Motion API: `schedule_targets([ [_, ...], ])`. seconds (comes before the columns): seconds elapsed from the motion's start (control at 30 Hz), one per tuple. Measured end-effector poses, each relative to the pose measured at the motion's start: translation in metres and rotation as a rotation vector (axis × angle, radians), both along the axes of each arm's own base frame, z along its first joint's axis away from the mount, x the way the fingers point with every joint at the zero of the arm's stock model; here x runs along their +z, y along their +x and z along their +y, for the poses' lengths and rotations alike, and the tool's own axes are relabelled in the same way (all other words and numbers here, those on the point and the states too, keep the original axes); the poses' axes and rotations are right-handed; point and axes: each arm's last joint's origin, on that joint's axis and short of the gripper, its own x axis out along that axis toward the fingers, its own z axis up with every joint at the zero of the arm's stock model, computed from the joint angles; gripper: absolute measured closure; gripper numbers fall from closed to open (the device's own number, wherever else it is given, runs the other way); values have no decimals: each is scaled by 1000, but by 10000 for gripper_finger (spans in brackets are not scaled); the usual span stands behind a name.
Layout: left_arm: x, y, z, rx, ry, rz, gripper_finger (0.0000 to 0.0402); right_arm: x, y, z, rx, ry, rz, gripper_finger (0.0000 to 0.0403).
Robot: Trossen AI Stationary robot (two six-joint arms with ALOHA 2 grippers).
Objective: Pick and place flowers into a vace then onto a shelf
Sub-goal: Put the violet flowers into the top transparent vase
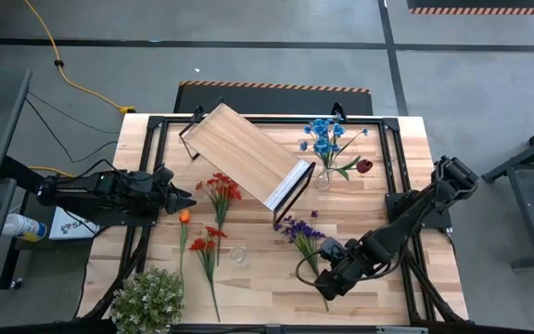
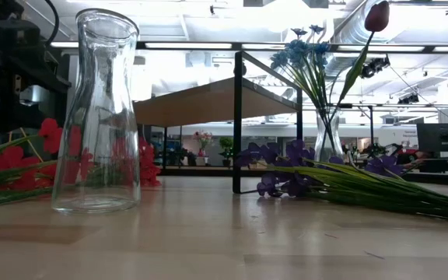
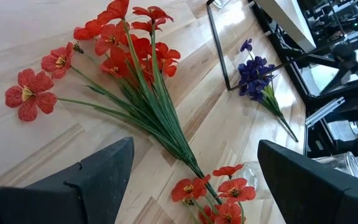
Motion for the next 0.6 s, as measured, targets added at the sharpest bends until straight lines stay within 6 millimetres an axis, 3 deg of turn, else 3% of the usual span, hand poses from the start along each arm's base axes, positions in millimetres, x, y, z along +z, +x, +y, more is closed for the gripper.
schedule_targets([
  [0.27, -1, -1, 0, 0, 1, 17, 25, -25, -4, -4, -79, 54, 33, 181],
  [0.6, -2, -1, 0, 0, 1, 20, 25, -38, 9, -18, -107, 94, -31, 181],
])
